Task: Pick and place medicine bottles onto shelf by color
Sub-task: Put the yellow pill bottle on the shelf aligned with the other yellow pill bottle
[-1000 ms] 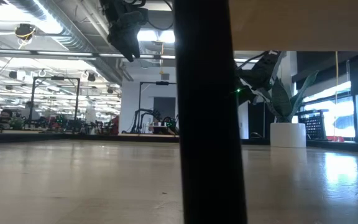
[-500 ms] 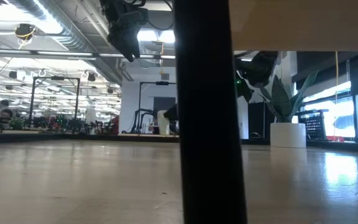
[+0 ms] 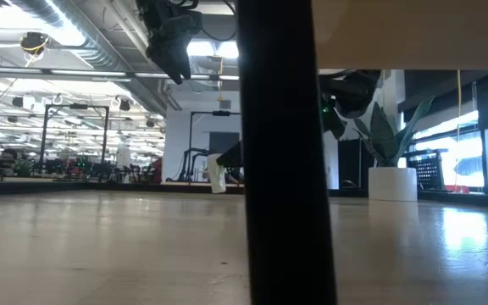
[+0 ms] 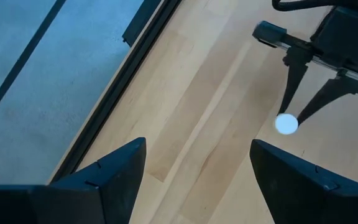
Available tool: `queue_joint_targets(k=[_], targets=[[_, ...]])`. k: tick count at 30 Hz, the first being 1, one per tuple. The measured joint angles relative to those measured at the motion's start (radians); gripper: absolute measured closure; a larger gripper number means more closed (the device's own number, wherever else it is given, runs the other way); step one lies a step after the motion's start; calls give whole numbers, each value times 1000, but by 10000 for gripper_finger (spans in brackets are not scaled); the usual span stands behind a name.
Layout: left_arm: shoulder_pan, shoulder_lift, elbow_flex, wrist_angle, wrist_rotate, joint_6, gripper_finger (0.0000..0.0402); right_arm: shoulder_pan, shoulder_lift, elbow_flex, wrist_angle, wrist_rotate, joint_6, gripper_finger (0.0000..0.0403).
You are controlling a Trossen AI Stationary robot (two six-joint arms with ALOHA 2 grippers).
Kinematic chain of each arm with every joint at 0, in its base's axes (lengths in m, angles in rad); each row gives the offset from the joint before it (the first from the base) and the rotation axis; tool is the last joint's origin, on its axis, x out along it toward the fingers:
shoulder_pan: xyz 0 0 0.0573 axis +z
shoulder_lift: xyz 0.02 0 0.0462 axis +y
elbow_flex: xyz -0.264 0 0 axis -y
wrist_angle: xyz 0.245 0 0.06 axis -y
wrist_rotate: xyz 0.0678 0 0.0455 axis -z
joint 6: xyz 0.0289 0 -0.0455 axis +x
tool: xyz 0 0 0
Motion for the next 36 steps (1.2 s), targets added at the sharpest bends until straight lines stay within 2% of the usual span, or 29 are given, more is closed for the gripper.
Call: queue_joint_targets(k=[3, 8, 12, 15, 26, 33, 36], targets=[[-2, 0, 0, 0, 31, 30, 120, 0, 0, 0, 10, 0, -25, 309], [-3, 0, 0, -43, 224, 107, 120, -2, 0, 0, 48, 0, -17, 309], [-6, 0, 0, -145, 375, 170, 120, -2, 0, 0, 62, 0, -17, 309], [-12, 0, 0, -191, 439, 200, 120, -2, 1, 0, 62, 0, -22, 309], [-17, 0, 0, -171, 462, 216, 120, -2, 1, 0, 52, 1, -78, 309], [-17, 0, 0, -169, 462, 215, 120, -2, 2, 0, 19, 3, -202, 309], [-17, 0, 0, -169, 462, 215, 120, -2, 2, 0, 33, 3, -206, 309]])
